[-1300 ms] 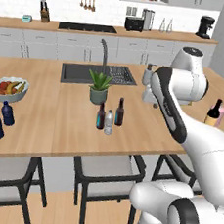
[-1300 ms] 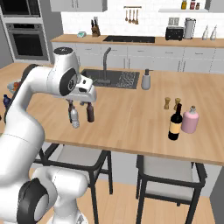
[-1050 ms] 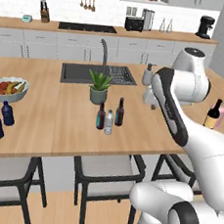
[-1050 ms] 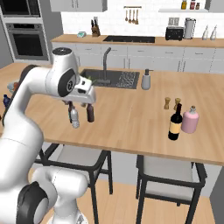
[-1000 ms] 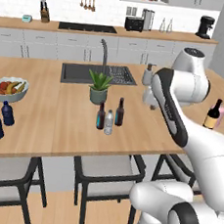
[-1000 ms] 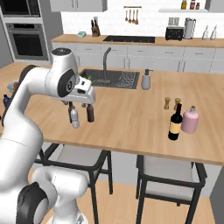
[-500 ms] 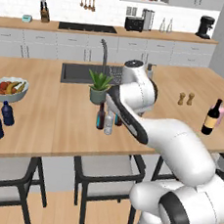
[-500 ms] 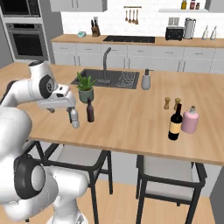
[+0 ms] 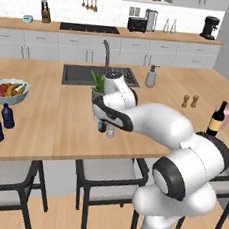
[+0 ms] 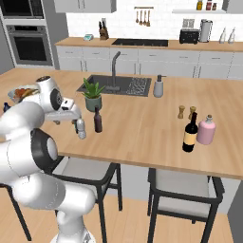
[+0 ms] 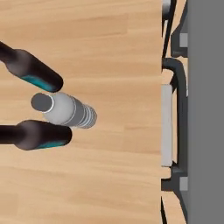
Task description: Move the plastic bottles in the middle to the plastics group, and the glass bottles in the middle to the glass group.
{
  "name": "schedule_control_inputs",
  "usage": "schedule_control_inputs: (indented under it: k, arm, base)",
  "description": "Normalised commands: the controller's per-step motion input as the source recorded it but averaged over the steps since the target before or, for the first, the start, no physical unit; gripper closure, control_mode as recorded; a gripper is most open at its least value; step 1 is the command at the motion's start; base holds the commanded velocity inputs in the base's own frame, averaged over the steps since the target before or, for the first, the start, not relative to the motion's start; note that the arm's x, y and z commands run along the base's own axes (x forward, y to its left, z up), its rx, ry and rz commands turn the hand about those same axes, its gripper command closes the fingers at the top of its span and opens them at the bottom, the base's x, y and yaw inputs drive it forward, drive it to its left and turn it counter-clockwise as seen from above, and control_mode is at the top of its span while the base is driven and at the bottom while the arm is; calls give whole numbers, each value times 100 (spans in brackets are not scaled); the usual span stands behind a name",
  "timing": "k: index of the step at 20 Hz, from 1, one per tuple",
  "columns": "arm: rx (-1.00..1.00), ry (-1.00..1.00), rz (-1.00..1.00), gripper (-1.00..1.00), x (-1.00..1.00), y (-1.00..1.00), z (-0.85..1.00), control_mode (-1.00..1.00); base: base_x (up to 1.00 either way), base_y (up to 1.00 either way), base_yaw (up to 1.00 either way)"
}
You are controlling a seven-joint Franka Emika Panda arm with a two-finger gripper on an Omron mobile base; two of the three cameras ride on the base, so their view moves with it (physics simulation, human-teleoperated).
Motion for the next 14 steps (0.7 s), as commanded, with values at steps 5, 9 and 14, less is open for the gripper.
schedule_control_inputs:
  k: [5,9,14]
  arm:
    - [14,-7,-3,-100,24,-10,-42,-100]
    - [17,-15,-4,-100,0,-21,-12,-100]
    - [0,0,0,-100,33,-8,0,-100]
  base:
    - [0,0,0]
    - [0,0,0]
    - [0,0,0]
